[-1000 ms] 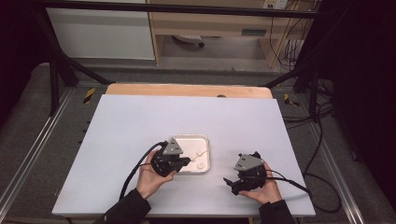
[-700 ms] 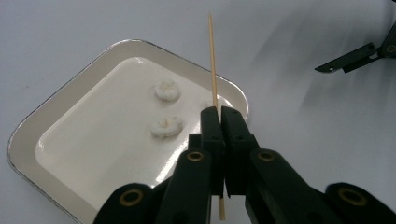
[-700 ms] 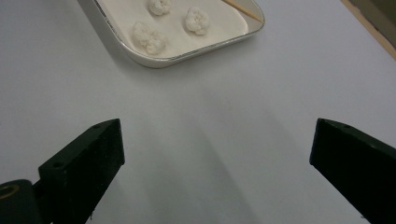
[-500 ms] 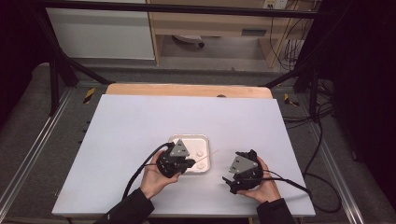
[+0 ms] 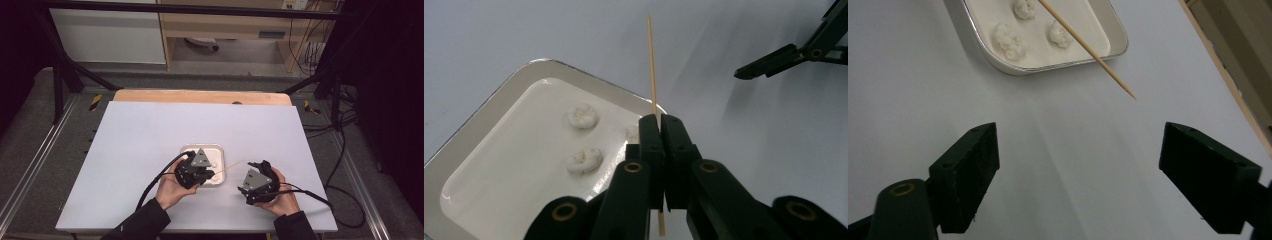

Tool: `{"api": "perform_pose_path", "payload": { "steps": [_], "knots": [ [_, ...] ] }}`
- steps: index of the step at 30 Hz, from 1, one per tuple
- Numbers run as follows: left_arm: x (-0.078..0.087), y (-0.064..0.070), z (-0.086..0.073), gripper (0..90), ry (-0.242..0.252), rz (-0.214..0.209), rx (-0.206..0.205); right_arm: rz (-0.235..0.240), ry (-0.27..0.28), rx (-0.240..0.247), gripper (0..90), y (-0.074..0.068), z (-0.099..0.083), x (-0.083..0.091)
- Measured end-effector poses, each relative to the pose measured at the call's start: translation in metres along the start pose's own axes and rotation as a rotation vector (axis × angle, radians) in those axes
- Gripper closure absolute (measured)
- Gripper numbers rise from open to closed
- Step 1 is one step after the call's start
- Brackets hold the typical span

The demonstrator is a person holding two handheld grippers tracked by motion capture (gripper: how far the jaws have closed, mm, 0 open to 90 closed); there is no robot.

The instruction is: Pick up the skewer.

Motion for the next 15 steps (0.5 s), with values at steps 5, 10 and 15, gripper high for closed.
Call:
{"api": "perform_pose_path", "payload": {
  "steps": [5,10,15],
  "knots": [
    [-0.002,0.002,0.006,88.7,-0.010,-0.006,-0.020,-0.012,0.003,0.065,25.3,-0.001,0.002,-0.001],
    [-0.006,0.007,0.011,88.7,-0.030,-0.008,-0.044,-0.030,0.006,0.118,30.8,0.000,0.004,0.000],
    [-0.011,0.011,0.014,88.7,-0.049,-0.015,-0.066,-0.046,0.021,0.194,39.3,0.001,0.006,0.000]
  ]
}}
Point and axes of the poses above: each handheld gripper's, and its own axes: x roughly backward along the jaws, z roughly out of its top, y roughly to its right, the point moved 9 cm from there along -x, roughly forward along the jaws, and after that the axes turned 3 degrees about -y, right-handed, at the moved point
